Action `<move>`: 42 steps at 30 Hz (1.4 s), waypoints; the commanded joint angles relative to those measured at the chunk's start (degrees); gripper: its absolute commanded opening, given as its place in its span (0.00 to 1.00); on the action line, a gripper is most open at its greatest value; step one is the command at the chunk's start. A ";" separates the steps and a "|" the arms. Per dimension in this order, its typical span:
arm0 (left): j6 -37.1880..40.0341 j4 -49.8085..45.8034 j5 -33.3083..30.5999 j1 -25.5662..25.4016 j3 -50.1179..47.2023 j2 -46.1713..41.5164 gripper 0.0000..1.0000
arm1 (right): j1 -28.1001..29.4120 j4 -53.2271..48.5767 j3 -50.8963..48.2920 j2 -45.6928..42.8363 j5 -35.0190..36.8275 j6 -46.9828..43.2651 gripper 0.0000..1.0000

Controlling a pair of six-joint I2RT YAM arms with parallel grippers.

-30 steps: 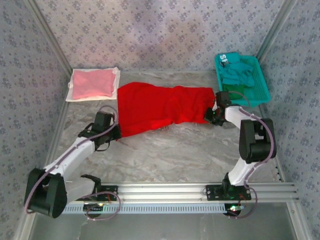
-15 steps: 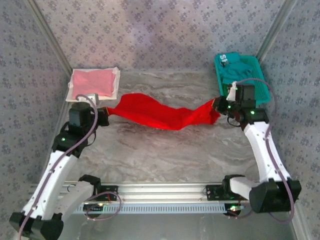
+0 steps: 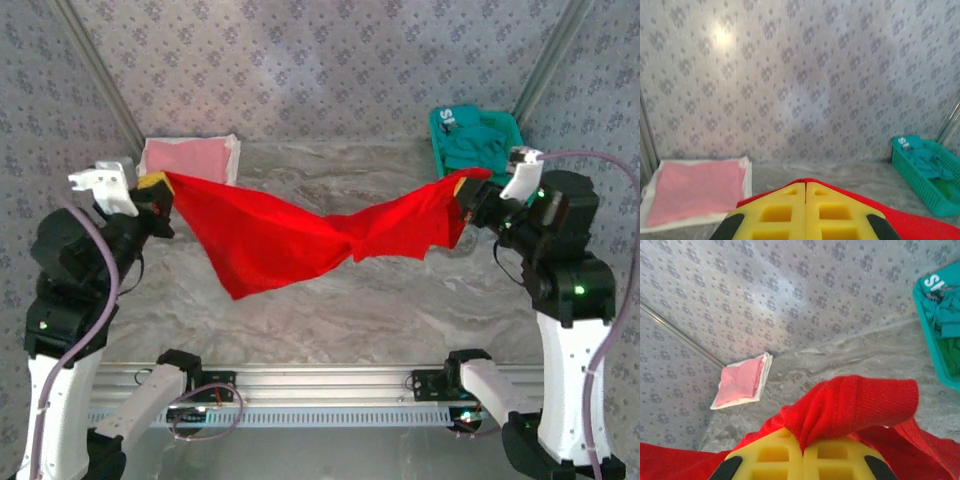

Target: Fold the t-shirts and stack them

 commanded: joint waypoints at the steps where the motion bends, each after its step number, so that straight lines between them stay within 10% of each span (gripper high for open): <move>1: 3.90 -0.49 -2.03 0.52 3.59 6.55 0.00 | -0.05 -5.38 3.08 5.52 3.60 1.45 0.00; 8: 4.67 6.40 7.76 10.08 3.57 27.06 0.00 | -1.59 4.27 0.30 25.24 1.30 5.46 0.00; 11: 6.55 10.90 10.21 11.74 4.51 39.17 0.03 | -2.13 8.11 4.38 37.39 1.89 5.59 0.44; 12: 7.21 11.27 10.04 11.95 5.99 43.57 0.31 | -2.30 8.80 6.92 42.02 0.53 5.35 0.53; 18: 5.08 17.00 8.69 12.29 4.41 51.85 0.46 | -0.64 11.50 10.91 49.93 -1.63 -0.29 0.67; 31: -9.11 12.86 7.49 7.12 -32.56 30.12 0.54 | 12.03 18.14 -40.39 18.02 2.51 -1.44 0.57; 42: -9.84 11.37 7.27 1.69 -38.22 30.34 0.55 | 14.81 25.22 -53.86 25.79 -2.37 0.98 0.54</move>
